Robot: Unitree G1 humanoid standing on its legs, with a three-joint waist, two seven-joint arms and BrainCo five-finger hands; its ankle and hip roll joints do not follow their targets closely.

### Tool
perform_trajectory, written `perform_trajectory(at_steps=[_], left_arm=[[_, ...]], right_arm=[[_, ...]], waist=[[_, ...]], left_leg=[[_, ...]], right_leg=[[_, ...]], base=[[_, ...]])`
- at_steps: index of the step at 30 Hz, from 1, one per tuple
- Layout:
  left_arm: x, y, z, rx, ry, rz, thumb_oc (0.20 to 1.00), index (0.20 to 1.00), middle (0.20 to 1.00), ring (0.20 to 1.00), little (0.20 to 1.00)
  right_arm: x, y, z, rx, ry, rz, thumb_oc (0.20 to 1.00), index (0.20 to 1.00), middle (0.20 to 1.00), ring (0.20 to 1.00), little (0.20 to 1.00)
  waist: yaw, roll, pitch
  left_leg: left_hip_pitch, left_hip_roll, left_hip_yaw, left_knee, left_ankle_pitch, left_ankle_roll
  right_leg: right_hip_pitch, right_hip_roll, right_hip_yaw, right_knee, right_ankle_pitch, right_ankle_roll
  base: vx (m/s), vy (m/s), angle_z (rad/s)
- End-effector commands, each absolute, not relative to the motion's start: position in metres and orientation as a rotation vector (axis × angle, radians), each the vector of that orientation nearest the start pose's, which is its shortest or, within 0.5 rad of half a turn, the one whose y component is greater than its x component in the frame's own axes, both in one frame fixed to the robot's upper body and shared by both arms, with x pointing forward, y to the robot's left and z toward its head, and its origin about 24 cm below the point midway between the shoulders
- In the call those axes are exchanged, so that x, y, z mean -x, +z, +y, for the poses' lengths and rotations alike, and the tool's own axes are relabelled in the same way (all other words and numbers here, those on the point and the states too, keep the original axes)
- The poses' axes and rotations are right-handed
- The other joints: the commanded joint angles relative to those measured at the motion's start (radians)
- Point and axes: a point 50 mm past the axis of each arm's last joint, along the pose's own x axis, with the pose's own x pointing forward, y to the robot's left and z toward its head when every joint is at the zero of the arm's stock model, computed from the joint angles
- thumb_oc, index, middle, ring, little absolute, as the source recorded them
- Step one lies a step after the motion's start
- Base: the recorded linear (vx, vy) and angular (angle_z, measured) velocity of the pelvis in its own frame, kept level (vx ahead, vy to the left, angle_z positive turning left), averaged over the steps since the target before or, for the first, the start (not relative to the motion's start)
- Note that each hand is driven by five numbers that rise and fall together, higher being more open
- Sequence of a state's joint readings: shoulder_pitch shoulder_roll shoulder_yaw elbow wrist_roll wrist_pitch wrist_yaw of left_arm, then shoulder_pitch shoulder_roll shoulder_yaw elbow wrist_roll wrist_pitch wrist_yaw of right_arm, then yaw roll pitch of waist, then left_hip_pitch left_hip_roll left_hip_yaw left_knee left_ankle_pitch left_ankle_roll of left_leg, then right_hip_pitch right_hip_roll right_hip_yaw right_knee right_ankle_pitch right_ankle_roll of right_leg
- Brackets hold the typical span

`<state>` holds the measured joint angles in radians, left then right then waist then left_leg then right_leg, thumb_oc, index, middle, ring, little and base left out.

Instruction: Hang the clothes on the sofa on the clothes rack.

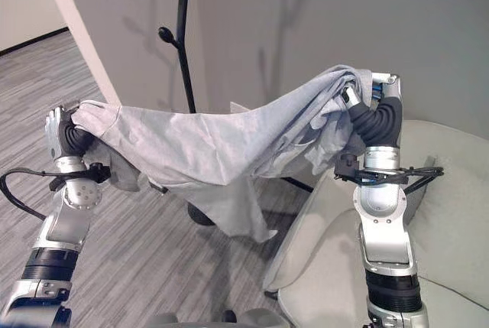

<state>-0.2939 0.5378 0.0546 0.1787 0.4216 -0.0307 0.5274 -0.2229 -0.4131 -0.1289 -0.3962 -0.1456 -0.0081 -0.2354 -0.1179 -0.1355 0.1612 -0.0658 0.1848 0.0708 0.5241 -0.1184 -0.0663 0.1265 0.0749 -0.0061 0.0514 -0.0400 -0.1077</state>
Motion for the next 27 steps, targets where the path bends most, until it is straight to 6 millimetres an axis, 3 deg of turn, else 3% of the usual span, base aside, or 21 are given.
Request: perform_trajectory(at_steps=[1,3,4,5,7,8,9,12,15,16,18,22,23,26,27], left_arm=[[-0.301,0.199,0.268,-0.973,0.642,-0.617,0.2,0.2,0.2,0.2,0.2],[-0.303,0.213,0.267,-1.008,0.642,-0.66,0.2,0.2,0.2,0.2,0.2],[-0.307,0.227,0.267,-1.033,0.645,-0.697,0.2,0.2,0.2,0.2,0.2],[-0.304,0.249,0.273,-1.099,0.686,-0.758,0.2,0.2,0.2,0.2,0.2],[-0.3,0.271,0.28,-1.17,0.736,-0.82,0.2,0.2,0.2,0.2,0.2],[-0.3,0.273,0.281,-1.171,0.742,-0.825,0.2,0.2,0.2,0.2,0.2],[-0.295,0.284,0.293,-1.234,0.796,-0.83,0.2,0.2,0.2,0.2,0.2],[-0.298,0.295,0.305,-1.322,0.839,-0.816,0.2,0.2,0.2,0.2,0.2],[-0.301,0.298,0.305,-1.318,0.844,-0.821,0.2,0.2,0.2,0.2,0.2],[-0.309,0.305,0.322,-1.398,0.854,-0.73,0.2,0.2,0.2,0.2,0.2],[-0.318,0.312,0.323,-1.41,0.842,-0.704,0.2,0.2,0.2,0.2,0.2],[-0.324,0.319,0.327,-1.424,0.846,-0.679,0.2,0.2,0.2,0.2,0.2],[-0.33,0.319,0.327,-1.447,0.824,-0.636,0.2,0.2,0.2,0.2,0.2],[-0.341,0.333,0.319,-1.445,0.804,-0.634,0.2,0.2,0.2,0.2,0.2],[-0.346,0.331,0.32,-1.427,0.799,-0.602,0.2,0.2,0.2,0.2,0.2]], right_arm=[[-0.239,0.247,-0.214,0.575,-0.342,-0.897,0.2,0.2,0.2,0.2,0.2],[-0.242,0.251,-0.211,0.583,-0.339,-0.914,0.2,0.2,0.2,0.2,0.2],[-0.247,0.257,-0.209,0.581,-0.352,-0.937,0.2,0.2,0.2,0.2,0.2],[-0.253,0.264,-0.203,0.603,-0.354,-0.96,0.2,0.2,0.2,0.2,0.2],[-0.256,0.274,-0.201,0.672,-0.369,-1.0,0.2,0.2,0.2,0.2,0.2],[-0.258,0.276,-0.201,0.67,-0.372,-1.006,0.2,0.2,0.2,0.2,0.2],[-0.257,0.281,-0.208,0.788,-0.416,-1.018,0.2,0.2,0.2,0.2,0.2],[-0.269,0.297,-0.22,0.902,-0.495,-1.019,0.2,0.2,0.2,0.2,0.2],[-0.272,0.299,-0.221,0.899,-0.501,-1.025,0.2,0.2,0.2,0.2,0.2],[-0.295,0.317,-0.233,0.997,-0.552,-0.972,0.2,0.2,0.2,0.2,0.2],[-0.311,0.329,-0.244,1.044,-0.59,-0.929,0.2,0.2,0.2,0.2,0.2],[-0.321,0.339,-0.258,1.084,-0.638,-0.878,0.2,0.2,0.2,0.2,0.2],[-0.328,0.347,-0.27,1.096,-0.686,-0.817,0.2,0.2,0.2,0.2,0.2],[-0.337,0.366,-0.278,1.128,-0.715,-0.778,0.2,0.2,0.2,0.2,0.2],[-0.343,0.375,-0.273,1.13,-0.704,-0.768,0.2,0.2,0.2,0.2,0.2]], waist=[[0.031,0.036,-0.048],[0.056,0.042,-0.041],[0.083,0.039,-0.022],[0.124,0.036,0.002],[0.151,0.024,0.03],[0.158,0.022,0.035],[0.156,0.033,0.005],[0.147,0.054,-0.062],[0.149,0.052,-0.062],[0.141,0.069,-0.093],[0.139,0.077,-0.095],[0.13,0.09,-0.097],[0.118,0.109,-0.113],[0.111,0.13,-0.106],[0.101,0.162,-0.08]], left_leg=[[0.098,-0.053,0.003,-0.379,0.126,0.026],[0.077,-0.085,-0.024,-0.468,0.149,0.021],[0.08,-0.1,-0.049,-0.556,0.178,0.02],[0.031,-0.115,-0.101,-0.598,0.173,0.015],[-0.005,-0.105,-0.103,-0.589,0.195,0.002],[-0.005,-0.103,-0.094,-0.585,0.194,0.002],[0.02,-0.093,-0.084,-0.605,0.217,-0.005],[0.038,-0.106,-0.064,-0.602,0.24,-0.011],[0.033,-0.109,-0.061,-0.603,0.241,-0.009],[0.064,-0.134,-0.05,-0.581,0.231,-0.002],[0.072,-0.145,-0.042,-0.568,0.222,0.002],[0.086,-0.153,-0.032,-0.561,0.219,0.003],[0.106,-0.17,-0.036,-0.565,0.216,0.007],[0.127,-0.189,-0.044,-0.575,0.226,0.011],[0.162,-0.176,-0.036,-0.577,0.232,0.01]], right_leg=[[0.065,-0.126,0.02,-0.077,0.188,0.139],[0.087,-0.116,0.045,-0.078,0.177,0.133],[0.094,-0.113,0.063,-0.072,0.172,0.129],[0.121,-0.119,0.086,-0.061,0.16,0.122],[0.138,-0.138,0.117,-0.046,0.166,0.119],[0.135,-0.139,0.126,-0.046,0.168,0.12],[0.142,-0.15,0.142,-0.046,0.164,0.118],[0.147,-0.193,0.144,-0.043,0.172,0.12],[0.14,-0.197,0.146,-0.043,0.172,0.122],[0.144,-0.245,0.142,-0.012,0.173,0.128],[0.145,-0.265,0.141,0.001,0.169,0.133],[0.149,-0.281,0.138,0.011,0.17,0.136],[0.144,-0.293,0.14,0.03,0.177,0.135],[0.125,-0.292,0.147,0.094,0.175,0.126],[0.087,-0.3,0.118,0.191,0.168,0.099]], base=[[0.2,0.083,0.07],[0.2,0.071,-0.02],[0.29,0.112,-0.37],[0.23,0.108,-0.71],[0.16,0.143,-0.74],[0.2,0.259,-1.1],[0.24,0.313,-1.0],[0.24,0.318,-0.5],[0.12,0.15,-0.12],[0.35,0.414,-0.11],[0.28,0.374,0.15],[0.1,0.171,-0.12],[0.17,0.289,0.03],[0.15,0.294,-0.01],[0.11,0.21,-0.07]])
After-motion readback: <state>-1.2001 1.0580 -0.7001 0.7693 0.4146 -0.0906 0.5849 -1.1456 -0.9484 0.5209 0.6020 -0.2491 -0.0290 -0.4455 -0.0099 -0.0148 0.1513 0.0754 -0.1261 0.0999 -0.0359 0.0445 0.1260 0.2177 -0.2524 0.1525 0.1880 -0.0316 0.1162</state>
